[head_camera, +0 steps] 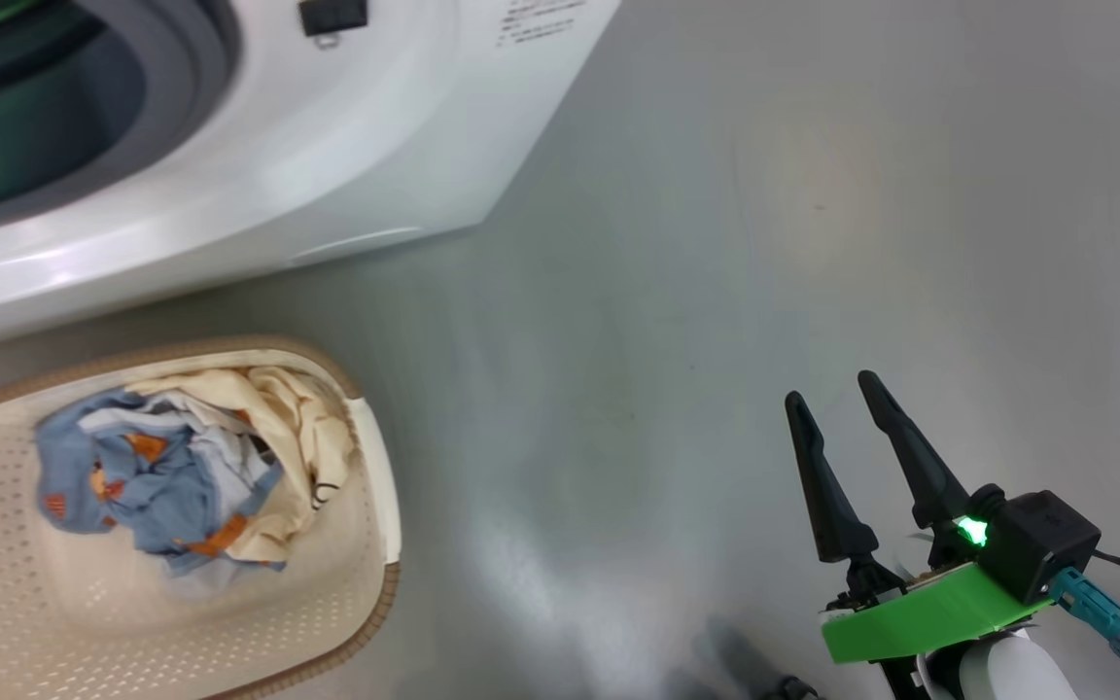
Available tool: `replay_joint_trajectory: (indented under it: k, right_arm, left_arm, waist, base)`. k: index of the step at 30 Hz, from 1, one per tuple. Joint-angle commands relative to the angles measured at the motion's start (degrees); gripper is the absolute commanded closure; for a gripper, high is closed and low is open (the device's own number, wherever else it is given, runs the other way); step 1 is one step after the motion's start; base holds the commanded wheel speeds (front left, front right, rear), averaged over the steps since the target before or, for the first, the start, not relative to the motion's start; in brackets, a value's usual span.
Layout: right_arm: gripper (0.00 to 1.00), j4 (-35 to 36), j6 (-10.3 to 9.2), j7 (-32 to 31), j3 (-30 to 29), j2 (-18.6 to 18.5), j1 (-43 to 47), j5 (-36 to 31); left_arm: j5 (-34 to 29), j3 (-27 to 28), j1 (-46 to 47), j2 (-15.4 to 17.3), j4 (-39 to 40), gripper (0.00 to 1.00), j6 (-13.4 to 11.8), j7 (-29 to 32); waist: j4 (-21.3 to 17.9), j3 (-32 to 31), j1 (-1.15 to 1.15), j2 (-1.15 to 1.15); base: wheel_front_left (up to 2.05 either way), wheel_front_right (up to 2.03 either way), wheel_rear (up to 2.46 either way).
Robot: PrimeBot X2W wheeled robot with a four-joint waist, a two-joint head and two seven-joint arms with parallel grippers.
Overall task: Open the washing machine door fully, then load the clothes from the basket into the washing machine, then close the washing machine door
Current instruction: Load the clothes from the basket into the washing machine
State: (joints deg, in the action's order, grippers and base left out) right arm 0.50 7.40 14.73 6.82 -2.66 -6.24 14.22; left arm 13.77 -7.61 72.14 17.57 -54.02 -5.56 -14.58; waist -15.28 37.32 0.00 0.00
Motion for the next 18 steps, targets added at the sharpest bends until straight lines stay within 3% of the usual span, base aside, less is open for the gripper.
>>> replay_joint_trajectory:
  k: [1,8,18]
  right_arm:
    - [0.00,1.0,0.09,0.3,1.5,-0.2,-0.4,0.4]
    - [0.00,0.6,0.09,0.3,2.6,-0.2,-0.9,0.8]
    - [0.00,0.0,0.09,0.3,3.3,-0.2,-0.7,0.9]
  left_arm:
    - [-0.9,1.2,1.2,3.1,2.4,1.00,-0.7,-0.4]
    - [-1.8,3.1,0.2,4.5,7.8,1.00,-0.7,-0.4]
    - [-3.7,1.5,3.4,5.5,-0.7,1.00,0.6,-0.4]
  waist:
    - [-1.2,1.4,0.00,0.00]
    - [-2.5,2.6,0.00,0.00]
    - [-3.1,2.3,0.00,0.00]
  base:
    - [0.00,0.00,0.00]
    - [0.00,0.00,0.00]
    - [0.00,0.00,0.00]
